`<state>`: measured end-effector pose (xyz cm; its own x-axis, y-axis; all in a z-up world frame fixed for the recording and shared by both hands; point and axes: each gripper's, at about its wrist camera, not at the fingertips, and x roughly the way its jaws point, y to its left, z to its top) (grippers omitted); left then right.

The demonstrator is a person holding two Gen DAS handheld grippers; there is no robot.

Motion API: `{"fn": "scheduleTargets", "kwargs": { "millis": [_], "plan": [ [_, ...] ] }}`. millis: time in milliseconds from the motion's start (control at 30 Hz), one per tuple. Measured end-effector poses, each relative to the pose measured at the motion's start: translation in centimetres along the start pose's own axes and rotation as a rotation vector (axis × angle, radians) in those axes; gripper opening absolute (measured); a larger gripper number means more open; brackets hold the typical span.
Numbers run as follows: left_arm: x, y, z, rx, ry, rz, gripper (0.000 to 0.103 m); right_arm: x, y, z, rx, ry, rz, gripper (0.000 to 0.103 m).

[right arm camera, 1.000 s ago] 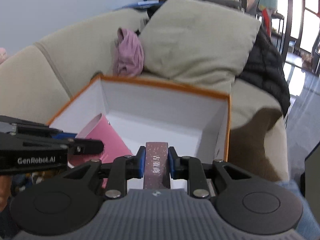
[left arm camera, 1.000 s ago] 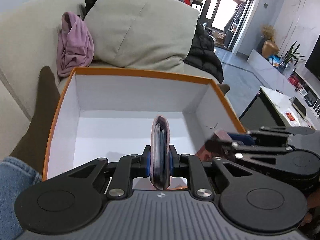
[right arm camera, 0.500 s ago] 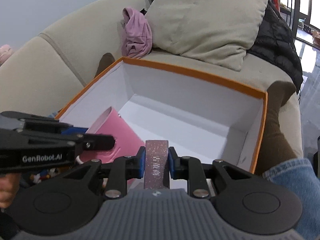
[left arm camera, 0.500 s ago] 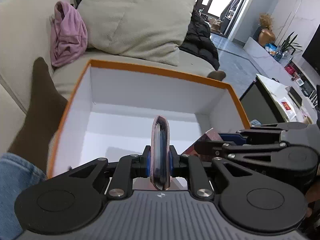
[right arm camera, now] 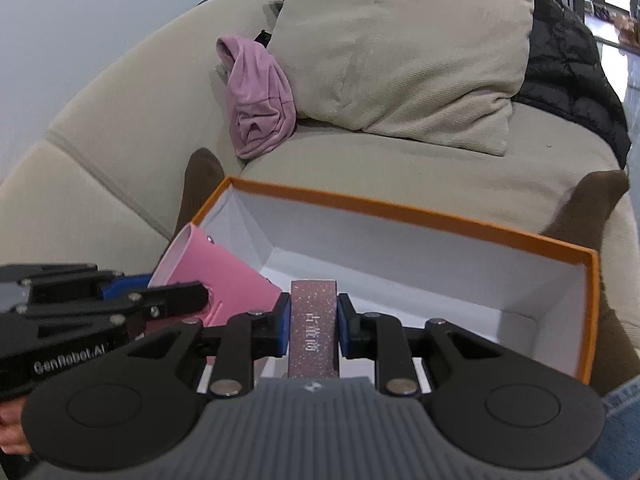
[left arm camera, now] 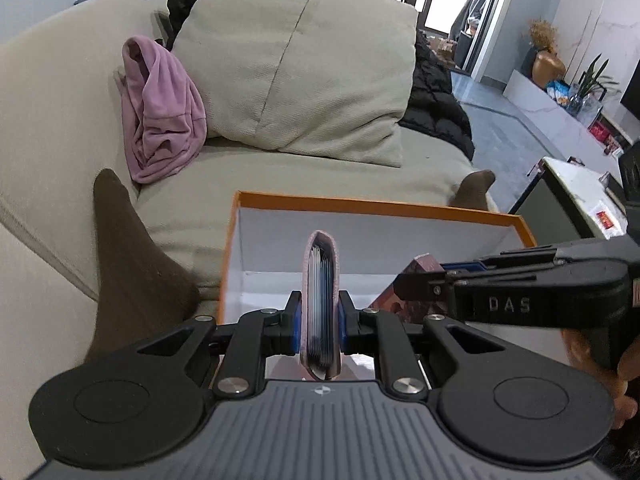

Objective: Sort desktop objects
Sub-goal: 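Carry the pink wallet and picture-card box up over the orange shoebox, then lower the wallet into the shoebox and open left while right releases the card box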

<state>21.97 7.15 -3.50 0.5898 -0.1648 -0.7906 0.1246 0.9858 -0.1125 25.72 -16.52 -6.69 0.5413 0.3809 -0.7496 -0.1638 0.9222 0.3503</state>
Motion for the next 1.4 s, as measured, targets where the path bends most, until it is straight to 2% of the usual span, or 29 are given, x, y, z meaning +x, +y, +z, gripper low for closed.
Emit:
{"fn": "scheduleTargets", "kwargs": {
  "millis": [100, 333, 433, 533, 700, 833, 900, 967, 1000, 1033, 1067, 1100, 1133, 1300, 1333, 1367, 1400],
  "plan": [
    [0.8, 0.4, 0.4, 0.021, -0.002, 0.038, 0.019, 1.3, -0.1, 0.9, 0.035, 0.006, 0.018, 0.024],
    [3.6, 0.2, 2.0, 0.119, -0.004, 0.082, 0.019, 4.7, 0.1, 3.5, 0.090, -0.031, -0.035, 0.024],
    [4.9, 0.3, 2.3, 0.149, 0.006, 0.118, 0.019, 6.2, 0.0, 3.7, 0.115, -0.031, -0.047, 0.024],
    [5.8, 0.7, 2.2, 0.155, 0.022, 0.118, 0.019, 7.6, -0.6, 3.7, 0.164, -0.020, -0.046, 0.024],
    [5.9, 0.5, 1.8, 0.201, -0.031, 0.142, 0.021, 9.1, -0.9, 3.6, 0.268, -0.015, -0.026, 0.024],
    [4.8, 0.7, 1.8, 0.205, -0.041, 0.124, 0.030, 9.5, -0.1, 3.7, 0.284, -0.026, -0.020, 0.024],
    [3.6, 0.8, 1.7, 0.217, -0.054, 0.125, 0.031, 9.7, 0.0, 3.8, 0.292, -0.029, -0.021, 0.025],
    [2.0, 1.1, 1.3, 0.205, -0.074, 0.097, 0.034, 9.8, 0.3, 4.0, 0.298, -0.032, -0.009, 0.030],
    [1.3, 1.2, 1.1, 0.199, -0.085, 0.094, 0.039, 9.8, 0.3, 4.0, 0.307, -0.028, 0.007, 0.030],
    [0.6, 1.2, 0.8, 0.197, -0.100, 0.098, 0.055, 9.8, 0.3, 4.1, 0.320, -0.023, 0.028, 0.032],
    [-0.2, 1.2, 0.4, 0.193, -0.122, 0.109, 0.066, 9.8, 0.3, 4.1, 0.330, -0.019, 0.045, 0.033],
    [-0.8, 1.3, 0.0, 0.187, -0.138, 0.115, 0.067, 9.7, 0.4, 4.2, 0.332, -0.018, 0.055, 0.033],
    [-1.2, 1.5, -0.3, 0.179, -0.140, 0.113, 0.067, 9.5, 0.5, 4.2, 0.328, -0.016, 0.063, 0.034],
    [-1.3, 3.2, -2.2, 0.048, 0.003, 0.027, 0.067, 8.7, 0.6, 3.8, 0.298, 0.004, 0.112, 0.037],
    [-1.1, 3.5, -2.5, 0.026, 0.030, 0.018, 0.064, 8.6, 0.6, 3.7, 0.275, 0.007, 0.118, 0.043],
    [-0.9, 3.7, -3.0, 0.011, 0.051, 0.009, 0.053, 8.5, 0.7, 3.7, 0.244, 0.010, 0.125, 0.047],
    [-0.7, 3.8, -3.4, 0.003, 0.066, 0.006, 0.047, 8.4, 0.9, 3.6, 0.213, 0.012, 0.130, 0.047]
  ]
}}
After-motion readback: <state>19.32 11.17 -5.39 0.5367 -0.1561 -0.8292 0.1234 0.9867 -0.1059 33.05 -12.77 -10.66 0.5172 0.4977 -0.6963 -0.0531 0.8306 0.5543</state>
